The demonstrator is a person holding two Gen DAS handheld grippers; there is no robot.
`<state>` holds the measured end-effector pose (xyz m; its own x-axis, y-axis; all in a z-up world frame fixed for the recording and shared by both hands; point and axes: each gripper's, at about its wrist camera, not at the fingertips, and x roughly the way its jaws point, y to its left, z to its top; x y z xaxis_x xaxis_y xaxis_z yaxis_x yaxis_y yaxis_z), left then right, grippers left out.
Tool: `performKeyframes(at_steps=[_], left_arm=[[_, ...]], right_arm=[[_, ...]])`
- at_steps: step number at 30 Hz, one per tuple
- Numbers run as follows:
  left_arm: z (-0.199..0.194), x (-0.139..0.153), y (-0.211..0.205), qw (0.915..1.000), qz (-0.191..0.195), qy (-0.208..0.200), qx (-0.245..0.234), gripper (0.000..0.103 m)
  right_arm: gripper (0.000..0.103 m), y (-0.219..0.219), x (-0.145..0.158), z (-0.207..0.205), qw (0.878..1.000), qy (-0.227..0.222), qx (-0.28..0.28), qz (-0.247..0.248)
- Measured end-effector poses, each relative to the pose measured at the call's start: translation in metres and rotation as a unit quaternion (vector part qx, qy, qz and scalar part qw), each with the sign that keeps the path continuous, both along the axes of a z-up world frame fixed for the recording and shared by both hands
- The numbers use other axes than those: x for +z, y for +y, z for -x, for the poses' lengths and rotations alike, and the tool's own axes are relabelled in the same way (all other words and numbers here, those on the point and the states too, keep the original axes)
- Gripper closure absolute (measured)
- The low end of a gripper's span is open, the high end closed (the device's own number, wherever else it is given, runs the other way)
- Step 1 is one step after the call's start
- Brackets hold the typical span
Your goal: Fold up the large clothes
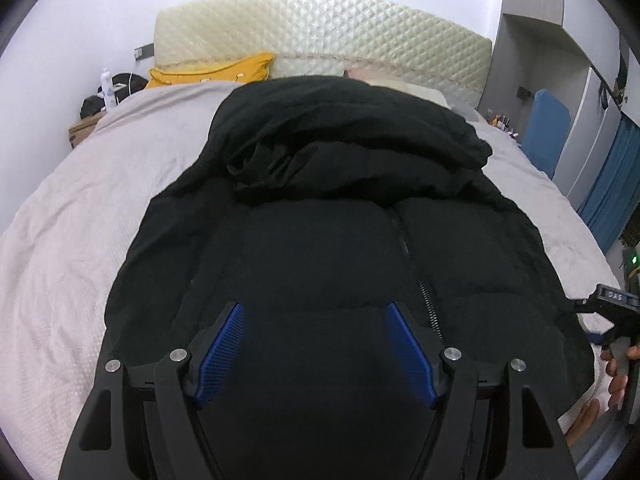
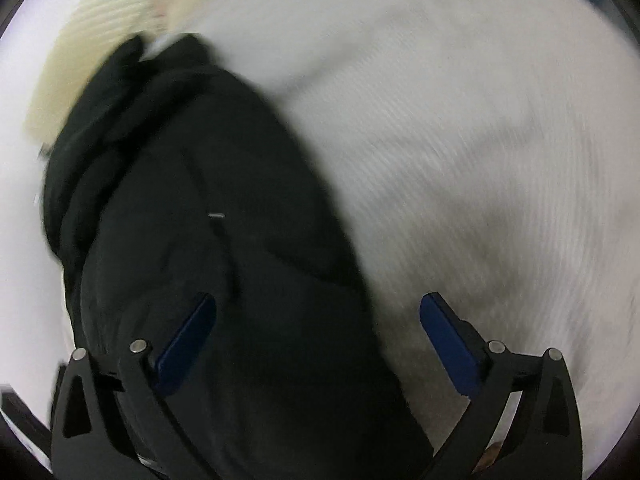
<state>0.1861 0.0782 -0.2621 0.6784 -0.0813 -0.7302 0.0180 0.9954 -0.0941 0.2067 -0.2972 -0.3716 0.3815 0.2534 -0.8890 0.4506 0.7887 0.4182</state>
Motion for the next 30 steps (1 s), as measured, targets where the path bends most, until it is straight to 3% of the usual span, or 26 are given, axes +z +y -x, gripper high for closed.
performKeyframes(at_steps=[6, 11, 13, 20, 23, 25, 27, 30], left_arm=[[-0.004, -0.007, -0.002, 0.9998, 0.009, 0.015, -0.008, 0.030], [-0.007, -0.013, 0.000, 0.9993, 0.019, 0.032, -0.009, 0.030], [-0.009, -0.016, 0.001, 0.9988, 0.028, 0.038, -0.009, 0.030], [-0.013, -0.026, 0.021, 0.9904, 0.115, 0.076, -0.007, 0.030], [-0.006, -0.018, 0.048, 0.9878, 0.139, 0.058, 0.041, 0.030], [-0.004, -0.014, 0.072, 0.9824, 0.165, 0.059, 0.064, 0.030], [-0.003, -0.012, 0.101, 0.9753, 0.189, 0.070, 0.091, 0.030], [0.000, -0.019, 0.135, 0.9602, 0.232, 0.108, 0.111, 0.017]], right_arm=[[0.000, -0.006, -0.022, -0.003, 0.998, 0.022, -0.012, -0.064], [0.000, 0.001, -0.018, -0.002, 0.984, -0.029, 0.016, -0.176], [0.000, 0.008, -0.009, -0.002, 0.973, -0.063, 0.043, -0.217], [0.000, 0.041, 0.049, 0.002, 0.941, -0.173, 0.157, -0.244], [0.000, 0.042, 0.056, 0.009, 0.934, -0.191, 0.176, -0.245], [0.000, 0.041, 0.058, 0.011, 0.934, -0.193, 0.175, -0.244], [0.000, 0.042, 0.058, 0.009, 0.941, -0.184, 0.173, -0.224], [0.000, 0.033, 0.047, 0.005, 0.950, -0.160, 0.145, -0.224]])
